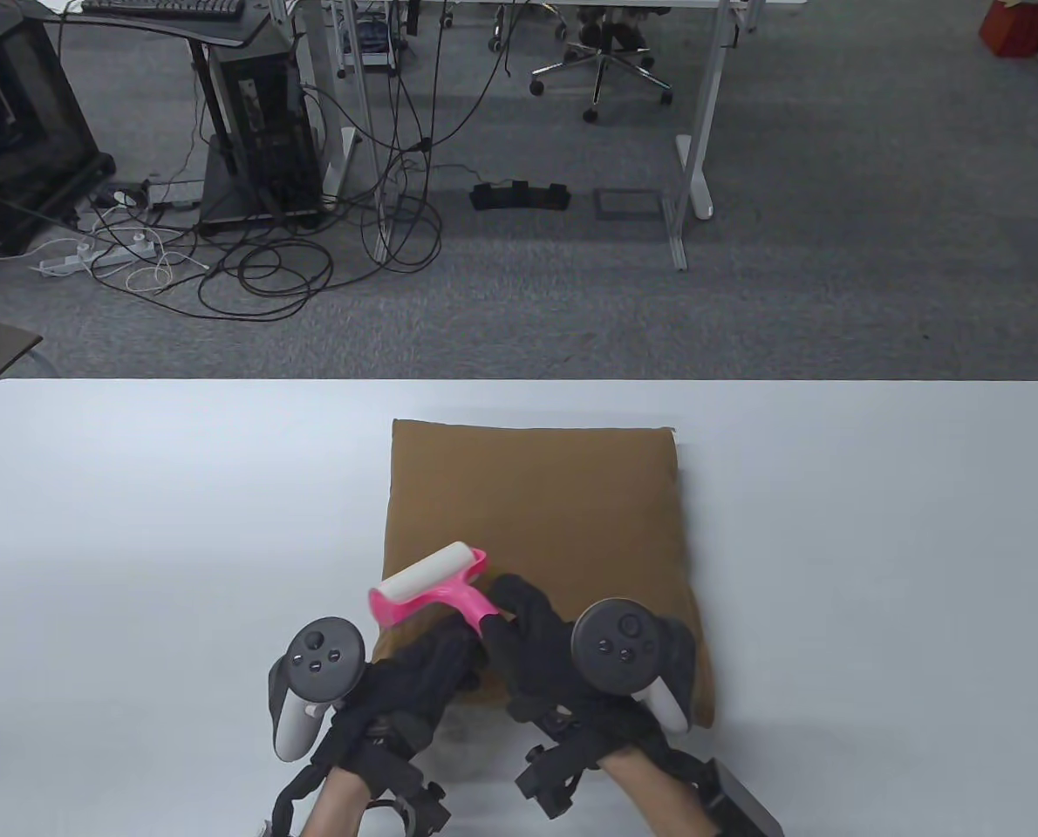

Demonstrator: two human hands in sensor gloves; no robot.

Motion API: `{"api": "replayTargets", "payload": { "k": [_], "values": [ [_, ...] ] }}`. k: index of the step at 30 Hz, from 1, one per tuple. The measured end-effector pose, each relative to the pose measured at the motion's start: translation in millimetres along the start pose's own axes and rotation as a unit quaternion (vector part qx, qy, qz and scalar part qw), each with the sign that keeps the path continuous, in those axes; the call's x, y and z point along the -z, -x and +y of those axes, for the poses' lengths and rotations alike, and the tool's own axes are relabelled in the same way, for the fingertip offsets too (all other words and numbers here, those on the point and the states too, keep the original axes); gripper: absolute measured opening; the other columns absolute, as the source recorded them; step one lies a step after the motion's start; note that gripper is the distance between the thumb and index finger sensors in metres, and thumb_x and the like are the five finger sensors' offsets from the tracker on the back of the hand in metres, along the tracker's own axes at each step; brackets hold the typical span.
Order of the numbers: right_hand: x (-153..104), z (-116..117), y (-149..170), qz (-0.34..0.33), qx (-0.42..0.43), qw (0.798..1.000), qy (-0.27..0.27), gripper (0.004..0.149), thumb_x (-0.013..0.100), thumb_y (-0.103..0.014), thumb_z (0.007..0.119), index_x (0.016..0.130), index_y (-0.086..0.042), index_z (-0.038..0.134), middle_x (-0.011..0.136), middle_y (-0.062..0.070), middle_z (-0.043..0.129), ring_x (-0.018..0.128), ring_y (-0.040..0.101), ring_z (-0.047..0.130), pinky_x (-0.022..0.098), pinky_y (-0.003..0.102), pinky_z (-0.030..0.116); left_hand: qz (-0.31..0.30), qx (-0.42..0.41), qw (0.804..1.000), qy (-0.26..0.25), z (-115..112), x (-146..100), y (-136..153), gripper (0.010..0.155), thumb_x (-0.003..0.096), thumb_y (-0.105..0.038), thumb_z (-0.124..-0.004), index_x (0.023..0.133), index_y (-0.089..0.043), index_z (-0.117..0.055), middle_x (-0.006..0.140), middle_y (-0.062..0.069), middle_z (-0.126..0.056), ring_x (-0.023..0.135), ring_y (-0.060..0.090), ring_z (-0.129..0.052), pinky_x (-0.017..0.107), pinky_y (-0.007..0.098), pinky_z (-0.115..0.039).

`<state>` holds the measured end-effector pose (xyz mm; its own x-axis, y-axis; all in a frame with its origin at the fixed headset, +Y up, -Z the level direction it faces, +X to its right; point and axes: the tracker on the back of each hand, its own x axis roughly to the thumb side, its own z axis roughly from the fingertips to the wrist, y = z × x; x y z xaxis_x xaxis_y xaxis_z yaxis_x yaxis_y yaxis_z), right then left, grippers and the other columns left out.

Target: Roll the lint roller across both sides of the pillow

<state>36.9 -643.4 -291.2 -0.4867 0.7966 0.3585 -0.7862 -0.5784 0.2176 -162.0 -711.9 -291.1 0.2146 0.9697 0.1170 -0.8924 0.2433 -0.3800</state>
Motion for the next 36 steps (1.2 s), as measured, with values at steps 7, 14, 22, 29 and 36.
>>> {"api": "replayTargets", "payload": {
  "k": [7, 14, 22, 29, 36],
  "values": [
    [5, 25, 10, -0.008, 0.013, 1.000, -0.022, 0.051, 0.062, -0.037, 0.057, 0.108, -0.017, 0.057, 0.078, 0.022, 0.092, 0.036, 0.026, 0.102, 0.026, 0.048, 0.085, 0.009, -0.129, 0.990, -0.059, 15, -1, 17, 0.069, 0.0554, -0.058, -0.064, 0.103, -0.009, -0.059, 0.100, 0.018, -0.071, 0.084, 0.042, -0.078, 0.064, 0.068, -0.055],
    [-11, -15, 34, -0.023, -0.159, 0.985, 0.058, 0.058, 0.060, -0.045, 0.061, 0.106, -0.009, 0.063, 0.069, 0.017, 0.099, 0.030, 0.026, 0.104, 0.023, 0.047, 0.086, 0.014, -0.107, 0.990, -0.093, 26, -3, 20, 0.064, 0.0550, -0.056, -0.066, 0.099, -0.009, -0.063, 0.094, 0.016, -0.078, 0.074, 0.037, -0.092, 0.058, 0.062, -0.069],
    [-36, -53, 99, 0.130, -0.325, 0.934, 0.072, 0.081, 0.057, -0.053, 0.071, 0.115, -0.018, 0.027, 0.111, 0.033, 0.048, 0.093, 0.054, 0.057, 0.059, 0.074, 0.052, 0.021, -0.114, 0.985, -0.131, 44, -8, 28, 0.063, 0.0543, -0.048, -0.070, 0.101, -0.008, -0.056, 0.097, 0.020, -0.071, 0.072, 0.036, -0.091, 0.057, 0.063, -0.069],
    [-34, -63, 150, 0.276, -0.312, 0.908, 0.039, 0.102, 0.048, -0.070, 0.064, 0.112, -0.015, 0.006, 0.112, 0.046, 0.020, 0.087, 0.078, 0.044, 0.056, 0.080, 0.049, 0.021, -0.131, 0.981, -0.141, 53, -11, 35, 0.063, 0.0542, -0.048, -0.069, 0.101, -0.008, -0.055, 0.097, 0.020, -0.070, 0.072, 0.036, -0.091, 0.056, 0.063, -0.069],
    [-31, -81, 170, 0.306, -0.268, 0.911, 0.060, 0.099, 0.049, -0.067, 0.062, 0.112, -0.009, 0.012, 0.097, 0.034, 0.070, 0.070, 0.045, 0.084, 0.050, 0.064, 0.068, 0.022, -0.118, 0.984, -0.131, 53, -10, 36, 0.064, 0.0540, -0.047, -0.069, 0.101, -0.007, -0.055, 0.097, 0.021, -0.071, 0.071, 0.036, -0.091, 0.056, 0.063, -0.069]
  ]
}}
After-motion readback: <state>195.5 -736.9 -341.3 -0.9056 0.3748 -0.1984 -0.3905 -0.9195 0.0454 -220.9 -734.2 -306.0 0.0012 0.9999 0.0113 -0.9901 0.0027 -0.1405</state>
